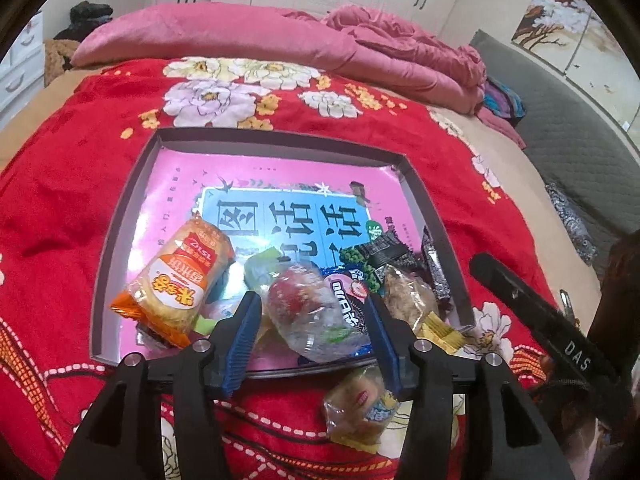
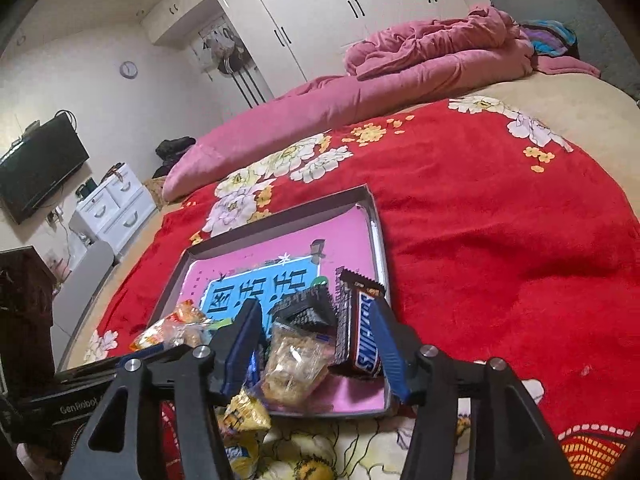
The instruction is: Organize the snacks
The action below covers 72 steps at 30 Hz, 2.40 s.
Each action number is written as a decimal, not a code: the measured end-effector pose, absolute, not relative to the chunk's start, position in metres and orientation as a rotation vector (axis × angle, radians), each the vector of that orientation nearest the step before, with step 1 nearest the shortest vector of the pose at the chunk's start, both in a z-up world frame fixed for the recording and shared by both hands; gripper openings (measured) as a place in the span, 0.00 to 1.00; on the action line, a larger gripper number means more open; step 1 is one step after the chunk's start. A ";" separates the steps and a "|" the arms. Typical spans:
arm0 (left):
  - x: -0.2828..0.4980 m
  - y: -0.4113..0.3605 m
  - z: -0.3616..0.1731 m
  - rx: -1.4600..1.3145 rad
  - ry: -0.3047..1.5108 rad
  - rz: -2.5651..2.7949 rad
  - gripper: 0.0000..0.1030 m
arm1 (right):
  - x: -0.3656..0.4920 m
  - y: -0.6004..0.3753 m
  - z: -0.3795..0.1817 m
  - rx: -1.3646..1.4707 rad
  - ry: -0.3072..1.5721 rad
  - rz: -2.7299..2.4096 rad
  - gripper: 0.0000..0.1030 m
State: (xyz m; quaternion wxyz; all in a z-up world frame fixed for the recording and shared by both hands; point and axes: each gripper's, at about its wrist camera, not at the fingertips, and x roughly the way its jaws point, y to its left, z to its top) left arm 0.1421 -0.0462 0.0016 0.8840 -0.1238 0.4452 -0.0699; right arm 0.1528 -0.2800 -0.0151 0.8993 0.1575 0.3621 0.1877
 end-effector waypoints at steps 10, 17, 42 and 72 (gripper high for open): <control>0.123 -0.038 0.008 -0.257 0.907 -0.161 0.59 | 0.127 -0.276 -0.016 0.341 0.803 0.450 0.54; 0.105 -0.029 0.010 -0.245 0.889 -0.158 0.60 | 0.112 -0.264 -0.027 0.337 0.872 0.484 0.54; 0.094 -0.048 -0.035 -0.238 0.989 -0.282 0.58 | 0.129 -0.246 -0.072 0.474 1.025 0.567 0.34; 0.098 -0.052 -0.015 -0.284 0.955 -0.353 0.31 | 0.119 -0.274 -0.017 0.412 0.804 0.552 0.21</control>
